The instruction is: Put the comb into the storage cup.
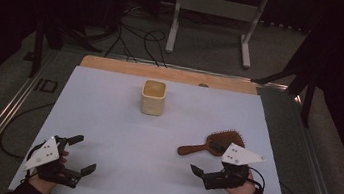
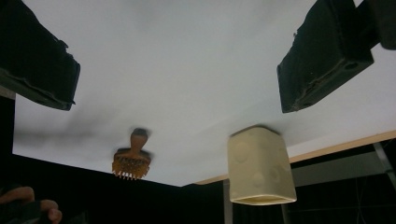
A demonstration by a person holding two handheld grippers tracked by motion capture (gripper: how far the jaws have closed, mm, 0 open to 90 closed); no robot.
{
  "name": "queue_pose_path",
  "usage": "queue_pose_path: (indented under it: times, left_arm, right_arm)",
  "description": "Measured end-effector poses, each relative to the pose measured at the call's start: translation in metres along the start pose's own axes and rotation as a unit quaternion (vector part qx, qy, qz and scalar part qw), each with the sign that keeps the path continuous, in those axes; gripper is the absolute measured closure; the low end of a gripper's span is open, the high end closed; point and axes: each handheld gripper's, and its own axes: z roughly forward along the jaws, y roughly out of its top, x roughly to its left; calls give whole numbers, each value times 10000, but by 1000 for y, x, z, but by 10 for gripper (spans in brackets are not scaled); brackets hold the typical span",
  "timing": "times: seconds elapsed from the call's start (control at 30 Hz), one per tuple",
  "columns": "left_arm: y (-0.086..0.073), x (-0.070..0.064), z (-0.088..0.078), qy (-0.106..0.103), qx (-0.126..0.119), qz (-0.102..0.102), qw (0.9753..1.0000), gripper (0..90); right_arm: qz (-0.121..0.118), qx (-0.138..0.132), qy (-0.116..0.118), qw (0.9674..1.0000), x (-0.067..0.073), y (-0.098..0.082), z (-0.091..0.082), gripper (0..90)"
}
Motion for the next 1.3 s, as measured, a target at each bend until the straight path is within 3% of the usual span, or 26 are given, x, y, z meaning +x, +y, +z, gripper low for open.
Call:
queue_pose_path:
  times: [0.37, 0.6, 1.03, 1.3]
  left_arm:
    - [0, 0, 0, -6, 3, 6, 10000, 2]
    - [0, -1, 1, -57, 52, 7, 10000, 2]
    - [0, 0, 1, -65, 37, -8, 10000, 1]
    - [0, 0, 0, -77, 38, -9, 10000, 2]
  right_arm:
    - [13, -14, -91, 10000, -13, 25, 16, 94]
    - [-4, 121, -74, 9999, -17, 35, 31, 94]
    - [80, 270, 74, 9996, -23, 44, 58, 97]
    - [128, 555, 51, 9984, -27, 41, 75, 137]
